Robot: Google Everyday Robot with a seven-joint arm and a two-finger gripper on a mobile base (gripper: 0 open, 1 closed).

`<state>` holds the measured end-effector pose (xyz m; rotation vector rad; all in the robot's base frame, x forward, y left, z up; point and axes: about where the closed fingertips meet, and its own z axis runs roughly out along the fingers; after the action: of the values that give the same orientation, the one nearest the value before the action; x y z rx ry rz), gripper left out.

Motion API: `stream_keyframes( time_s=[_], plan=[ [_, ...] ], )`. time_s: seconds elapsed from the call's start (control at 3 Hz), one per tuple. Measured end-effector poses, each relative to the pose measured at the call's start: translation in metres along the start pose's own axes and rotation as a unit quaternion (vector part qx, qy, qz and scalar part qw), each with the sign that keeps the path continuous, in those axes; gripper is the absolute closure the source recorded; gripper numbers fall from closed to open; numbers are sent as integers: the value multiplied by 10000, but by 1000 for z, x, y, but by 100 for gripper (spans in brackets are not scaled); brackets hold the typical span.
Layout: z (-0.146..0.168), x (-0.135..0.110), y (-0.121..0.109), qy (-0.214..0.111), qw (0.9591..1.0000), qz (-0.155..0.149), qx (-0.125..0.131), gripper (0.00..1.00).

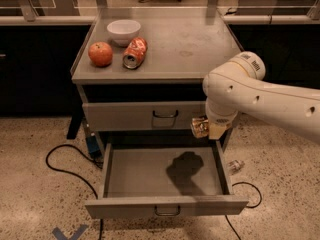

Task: Pick orange can from middle drawer and place on counter

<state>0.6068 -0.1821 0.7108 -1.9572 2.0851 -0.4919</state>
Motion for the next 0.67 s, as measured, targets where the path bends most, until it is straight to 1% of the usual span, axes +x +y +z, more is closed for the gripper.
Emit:
stream_keyframes(
  time_s=[0.33, 0.67],
  plan=[
    [4, -6, -1, -142, 9998, -81, -76, 100],
    [-22, -25, -36, -338, 9986, -409, 3, 100]
  ],
)
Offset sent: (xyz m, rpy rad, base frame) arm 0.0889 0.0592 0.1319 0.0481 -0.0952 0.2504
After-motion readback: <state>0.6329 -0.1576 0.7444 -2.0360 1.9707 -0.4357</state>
